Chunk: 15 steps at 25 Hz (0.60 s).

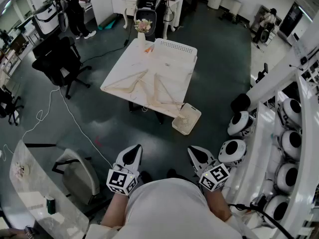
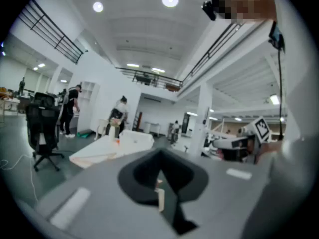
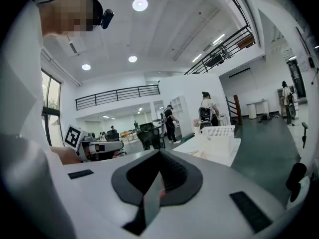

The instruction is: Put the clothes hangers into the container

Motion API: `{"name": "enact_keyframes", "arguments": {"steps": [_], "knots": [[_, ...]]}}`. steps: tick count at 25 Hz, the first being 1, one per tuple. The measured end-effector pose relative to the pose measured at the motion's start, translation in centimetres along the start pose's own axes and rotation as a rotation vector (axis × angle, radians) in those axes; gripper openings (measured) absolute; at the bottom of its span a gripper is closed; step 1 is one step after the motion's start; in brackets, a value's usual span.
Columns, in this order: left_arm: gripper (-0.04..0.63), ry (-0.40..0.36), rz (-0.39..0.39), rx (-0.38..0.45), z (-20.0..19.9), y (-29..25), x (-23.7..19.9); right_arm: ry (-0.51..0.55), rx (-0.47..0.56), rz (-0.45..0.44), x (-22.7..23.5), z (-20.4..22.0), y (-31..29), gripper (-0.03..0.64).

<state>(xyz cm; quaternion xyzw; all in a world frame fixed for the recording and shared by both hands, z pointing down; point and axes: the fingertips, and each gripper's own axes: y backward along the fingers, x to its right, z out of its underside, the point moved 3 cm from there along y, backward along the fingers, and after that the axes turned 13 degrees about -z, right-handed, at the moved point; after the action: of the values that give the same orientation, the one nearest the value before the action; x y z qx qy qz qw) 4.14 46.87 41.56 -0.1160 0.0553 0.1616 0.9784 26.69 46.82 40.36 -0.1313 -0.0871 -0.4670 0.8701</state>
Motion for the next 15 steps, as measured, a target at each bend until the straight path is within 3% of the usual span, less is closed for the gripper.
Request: {"name": "enact_keyframes", "arguments": {"steps": [15], "knots": [[0.003, -0.013, 0.033, -0.019, 0.5, 0.1, -1.8, -0.012, 0.001, 0.019, -1.1, 0.6, -1.8, -0.005]]}}
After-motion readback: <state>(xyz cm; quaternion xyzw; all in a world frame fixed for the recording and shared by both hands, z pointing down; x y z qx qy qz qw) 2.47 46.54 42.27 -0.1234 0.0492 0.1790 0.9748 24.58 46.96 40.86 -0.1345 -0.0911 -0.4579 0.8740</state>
